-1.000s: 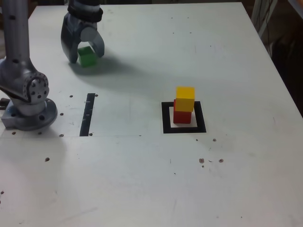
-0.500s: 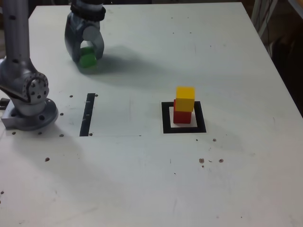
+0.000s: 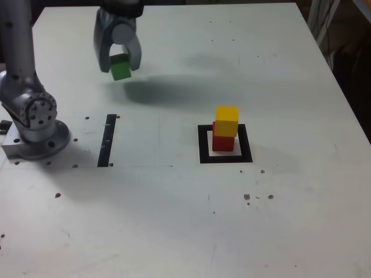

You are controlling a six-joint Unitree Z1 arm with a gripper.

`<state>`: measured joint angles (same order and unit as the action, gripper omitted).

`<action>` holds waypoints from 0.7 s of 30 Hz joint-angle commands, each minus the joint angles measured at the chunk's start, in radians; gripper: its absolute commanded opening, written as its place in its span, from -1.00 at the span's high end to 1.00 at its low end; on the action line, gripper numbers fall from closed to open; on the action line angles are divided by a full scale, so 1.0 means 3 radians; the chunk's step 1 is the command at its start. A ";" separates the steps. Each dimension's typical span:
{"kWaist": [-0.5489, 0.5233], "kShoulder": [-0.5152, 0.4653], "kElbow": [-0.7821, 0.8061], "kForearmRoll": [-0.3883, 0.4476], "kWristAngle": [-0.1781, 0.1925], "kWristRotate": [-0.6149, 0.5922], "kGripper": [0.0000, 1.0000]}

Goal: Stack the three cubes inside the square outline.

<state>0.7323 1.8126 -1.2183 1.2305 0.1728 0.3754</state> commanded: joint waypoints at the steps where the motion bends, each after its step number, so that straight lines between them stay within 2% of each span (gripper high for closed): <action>1: -0.0339 -0.0057 -0.0167 0.0285 -0.0004 -0.0119 0.55; 4: -0.0817 -0.0096 -0.0520 0.0614 -0.0026 -0.0341 0.55; 7: -0.1260 -0.0096 -0.0882 0.0828 -0.0072 -0.0497 0.55; 12: -0.1783 -0.0063 -0.1353 0.1134 -0.0090 -0.0706 0.55; 16: -0.2101 0.0048 -0.1658 0.1289 -0.0107 -0.0866 0.55; 21: -0.2446 0.0313 -0.2006 0.1353 -0.0207 -0.1055 0.56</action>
<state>0.0452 1.8906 -1.8071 1.6209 0.1214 0.0664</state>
